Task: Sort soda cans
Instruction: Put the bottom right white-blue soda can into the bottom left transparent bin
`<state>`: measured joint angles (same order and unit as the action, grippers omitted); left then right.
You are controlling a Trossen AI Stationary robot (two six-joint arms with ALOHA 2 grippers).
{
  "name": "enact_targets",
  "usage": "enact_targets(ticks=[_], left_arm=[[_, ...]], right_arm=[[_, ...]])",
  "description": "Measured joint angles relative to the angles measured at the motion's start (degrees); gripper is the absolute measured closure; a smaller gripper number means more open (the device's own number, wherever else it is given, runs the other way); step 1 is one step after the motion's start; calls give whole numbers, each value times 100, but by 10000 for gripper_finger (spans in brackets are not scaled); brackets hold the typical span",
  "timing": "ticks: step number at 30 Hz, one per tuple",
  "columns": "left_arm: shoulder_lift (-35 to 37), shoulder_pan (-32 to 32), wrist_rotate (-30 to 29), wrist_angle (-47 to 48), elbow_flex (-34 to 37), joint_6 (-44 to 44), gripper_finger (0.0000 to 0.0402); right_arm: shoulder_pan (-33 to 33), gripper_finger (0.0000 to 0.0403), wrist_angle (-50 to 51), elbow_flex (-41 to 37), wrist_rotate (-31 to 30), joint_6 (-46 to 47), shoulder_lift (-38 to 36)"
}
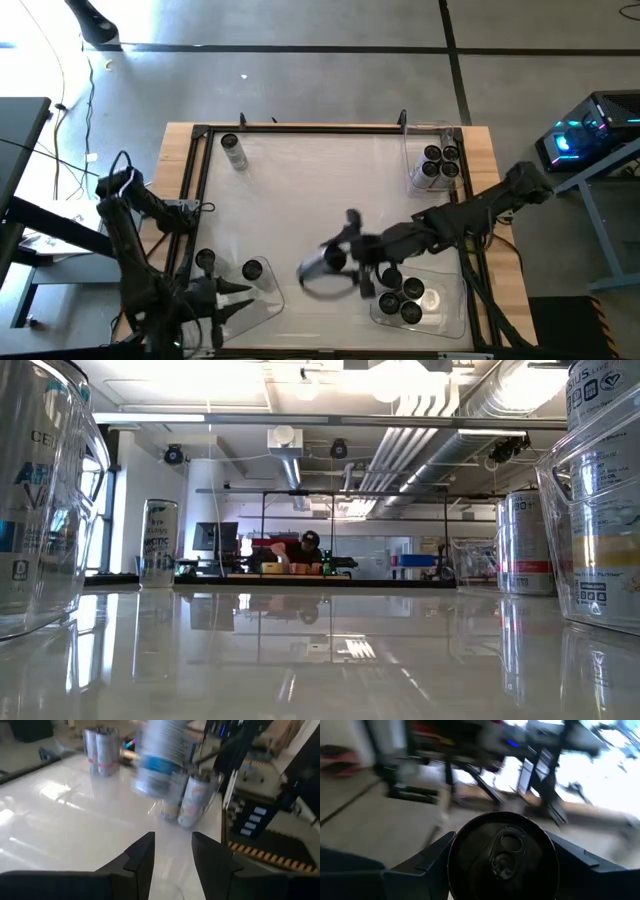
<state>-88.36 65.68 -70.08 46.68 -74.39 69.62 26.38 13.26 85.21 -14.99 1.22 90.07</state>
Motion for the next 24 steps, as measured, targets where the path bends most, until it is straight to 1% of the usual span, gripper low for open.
enact_targets(ticks=[3,5,7,9,14,17,20,24], left_arm=[[325,106,-198,3,0,-227,282],[549,180,-231,6,0,-397,282],[756,250,-247,33,0,-524,282],[902,298,-250,114,0,-574,282],[1030,318,-263,394,0,-463,282],[983,318,-242,417,0,-380,282],[889,318,-85,410,-1,-344,282],[742,335,-31,406,0,-236,282]], right_arm=[[14,165,51,799,824,-611,665],[-8,165,129,1324,1323,-965,1173],[-29,165,226,1867,1622,-1254,1657],[-70,165,408,2419,1711,-1479,2102],[-242,165,814,3556,1723,-1677,3125],[-312,165,1338,4046,1588,-1689,3494],[-275,165,2136,4303,1299,-1695,3471],[-153,165,3190,4331,813,-1601,3055]])
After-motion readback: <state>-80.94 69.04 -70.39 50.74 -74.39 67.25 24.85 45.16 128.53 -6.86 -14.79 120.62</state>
